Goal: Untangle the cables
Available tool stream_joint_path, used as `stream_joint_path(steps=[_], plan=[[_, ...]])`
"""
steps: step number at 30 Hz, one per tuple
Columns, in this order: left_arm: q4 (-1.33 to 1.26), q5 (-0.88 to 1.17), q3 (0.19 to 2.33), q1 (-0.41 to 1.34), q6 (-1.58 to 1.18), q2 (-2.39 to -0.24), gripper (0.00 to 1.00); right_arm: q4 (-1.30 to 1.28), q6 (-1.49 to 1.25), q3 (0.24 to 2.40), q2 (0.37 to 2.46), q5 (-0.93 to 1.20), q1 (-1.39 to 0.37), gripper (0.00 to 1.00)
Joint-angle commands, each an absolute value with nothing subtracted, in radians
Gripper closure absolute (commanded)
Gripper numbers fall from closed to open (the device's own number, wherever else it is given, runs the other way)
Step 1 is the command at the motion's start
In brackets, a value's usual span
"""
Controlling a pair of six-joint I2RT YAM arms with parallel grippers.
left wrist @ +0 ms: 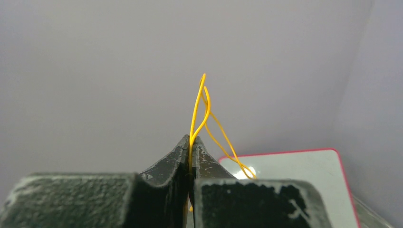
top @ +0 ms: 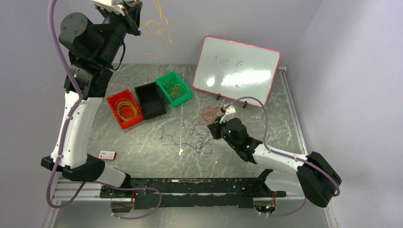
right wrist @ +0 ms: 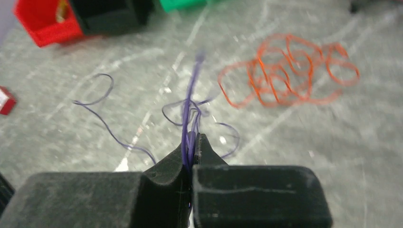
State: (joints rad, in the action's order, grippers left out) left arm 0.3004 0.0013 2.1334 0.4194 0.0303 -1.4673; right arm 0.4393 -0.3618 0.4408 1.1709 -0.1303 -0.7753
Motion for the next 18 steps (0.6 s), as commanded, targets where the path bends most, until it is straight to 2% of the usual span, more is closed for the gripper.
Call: stream_joint_path(steps=[1, 8, 11, 12, 14, 16, 18], plan=[[0.282, -0.142, 2.168, 0.412, 0.132, -1.457, 0.93, 0.3, -0.454, 0.386, 1.087, -0.239, -0.777, 1.0], [0.29, -0.061, 2.114, 0.413, 0.092, -1.443, 0.93, 0.21, -0.342, 0.451, 1.045, -0.139, -0.776, 1.0], [0.312, -0.031, 2.089, 0.412, 0.06, -1.445, 0.93, 0.121, -0.302, 0.519, 1.039, -0.098, -0.776, 0.94], [0.327, -0.029, 2.079, 0.412, 0.044, -1.447, 0.93, 0.094, -0.296, 0.538, 1.031, -0.094, -0.777, 0.91], [0.368, -0.046, 2.077, 0.412, -0.002, -1.463, 0.93, 0.046, -0.289, 0.574, 1.02, -0.087, -0.776, 0.78], [0.448, -0.054, 2.074, 0.412, -0.053, -1.485, 0.93, 0.018, -0.269, 0.598, 1.005, -0.06, -0.777, 0.58], [0.479, -0.049, 2.022, 0.413, -0.106, -1.492, 0.93, -0.001, -0.247, 0.615, 0.985, -0.027, -0.777, 0.49]])
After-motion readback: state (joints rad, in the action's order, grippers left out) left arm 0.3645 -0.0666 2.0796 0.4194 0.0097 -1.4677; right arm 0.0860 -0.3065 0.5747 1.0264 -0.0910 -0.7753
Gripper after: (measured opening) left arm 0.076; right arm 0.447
